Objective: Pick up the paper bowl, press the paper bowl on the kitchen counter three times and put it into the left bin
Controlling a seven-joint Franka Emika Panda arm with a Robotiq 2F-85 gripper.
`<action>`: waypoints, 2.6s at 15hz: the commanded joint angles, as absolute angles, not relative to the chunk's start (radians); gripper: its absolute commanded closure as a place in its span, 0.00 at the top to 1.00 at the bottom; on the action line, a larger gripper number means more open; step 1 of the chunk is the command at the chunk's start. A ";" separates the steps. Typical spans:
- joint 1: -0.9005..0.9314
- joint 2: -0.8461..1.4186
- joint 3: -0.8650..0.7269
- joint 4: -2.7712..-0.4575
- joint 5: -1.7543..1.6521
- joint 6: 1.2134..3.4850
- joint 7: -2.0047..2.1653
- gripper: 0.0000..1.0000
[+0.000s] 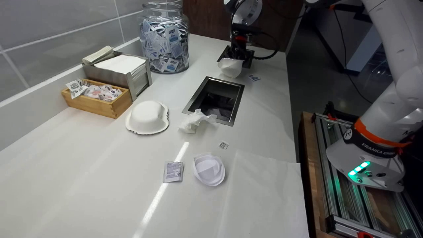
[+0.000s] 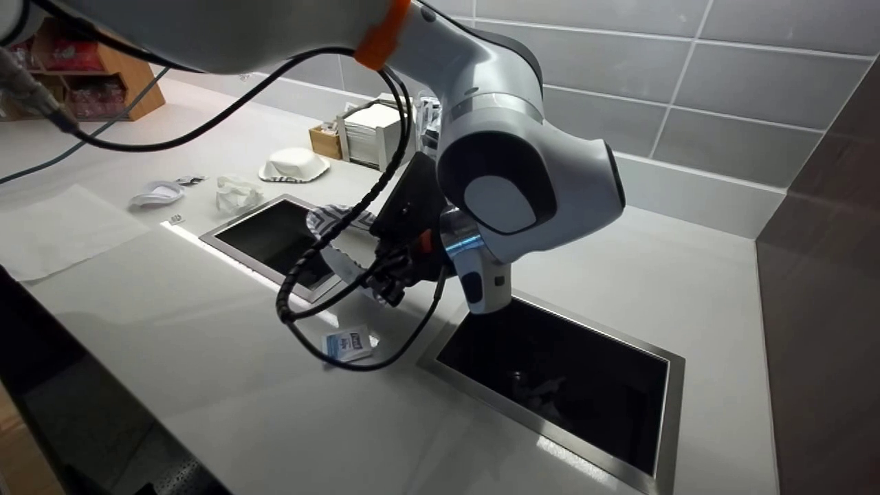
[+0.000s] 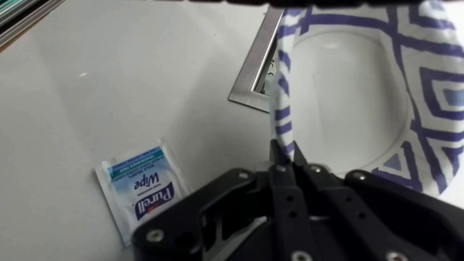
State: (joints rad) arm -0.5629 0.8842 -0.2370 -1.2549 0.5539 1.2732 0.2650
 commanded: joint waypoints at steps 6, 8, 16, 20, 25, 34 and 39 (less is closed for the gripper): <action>-0.599 0.968 -0.217 -1.149 0.577 1.213 0.309 0.01; -0.590 0.947 -0.216 -1.151 0.569 1.212 0.301 0.01; -0.417 0.722 -0.290 -1.269 0.325 1.330 0.283 0.01; -0.306 0.632 -0.323 -1.364 0.158 1.464 0.308 0.01; -0.173 0.546 -0.352 -1.558 -0.046 1.757 0.383 0.01; -0.021 0.395 -0.384 -1.876 -0.558 2.204 0.749 0.01; 0.046 0.398 -0.460 -1.976 -0.867 2.434 1.122 0.01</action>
